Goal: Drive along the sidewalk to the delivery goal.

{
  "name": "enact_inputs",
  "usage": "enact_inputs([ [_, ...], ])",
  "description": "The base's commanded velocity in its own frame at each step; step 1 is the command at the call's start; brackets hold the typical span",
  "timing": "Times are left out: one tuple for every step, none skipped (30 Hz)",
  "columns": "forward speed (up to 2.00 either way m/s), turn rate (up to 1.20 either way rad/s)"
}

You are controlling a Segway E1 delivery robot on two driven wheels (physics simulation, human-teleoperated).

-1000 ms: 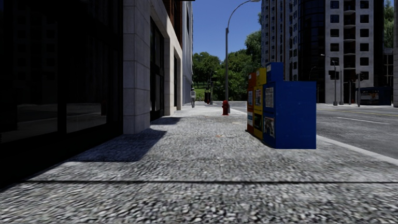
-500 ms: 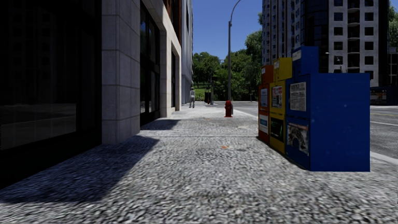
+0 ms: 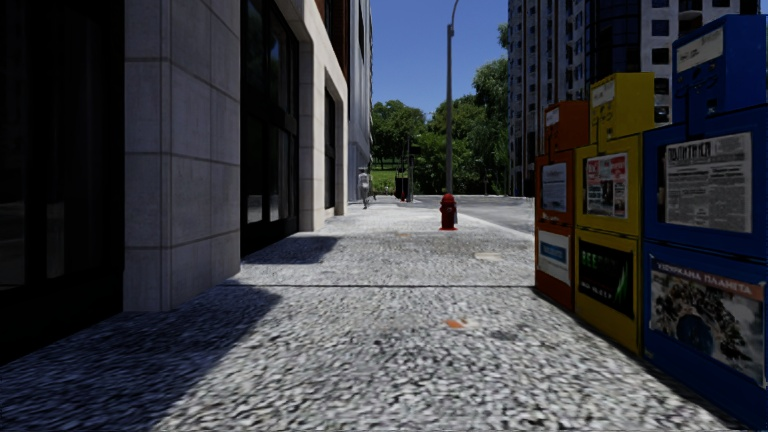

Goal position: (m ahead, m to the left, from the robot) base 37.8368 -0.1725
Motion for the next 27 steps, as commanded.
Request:
enact_inputs([
  [2.00, 0.00],
  [2.00, 0.00],
  [2.00, 0.00],
  [2.00, 0.00],
  [2.00, 0.00],
  [2.00, 0.00],
  [2.00, 0.00],
  [2.00, 0.00],
  [2.00, 0.00],
  [2.00, 0.00],
  [2.00, 0.00],
  [2.00, 0.00],
  [2.00, 0.00],
  [2.00, 0.00],
  [2.00, 0.00],
  [2.00, 0.00],
  [2.00, 0.00],
  [2.00, 0.00],
  [2.00, 0.00],
  [2.00, 0.00],
  [2.00, 0.00],
  [2.00, 0.00],
  [2.00, 0.00],
  [2.00, 0.00],
  [2.00, 0.00],
  [2.00, 0.00],
  [2.00, 0.00],
])
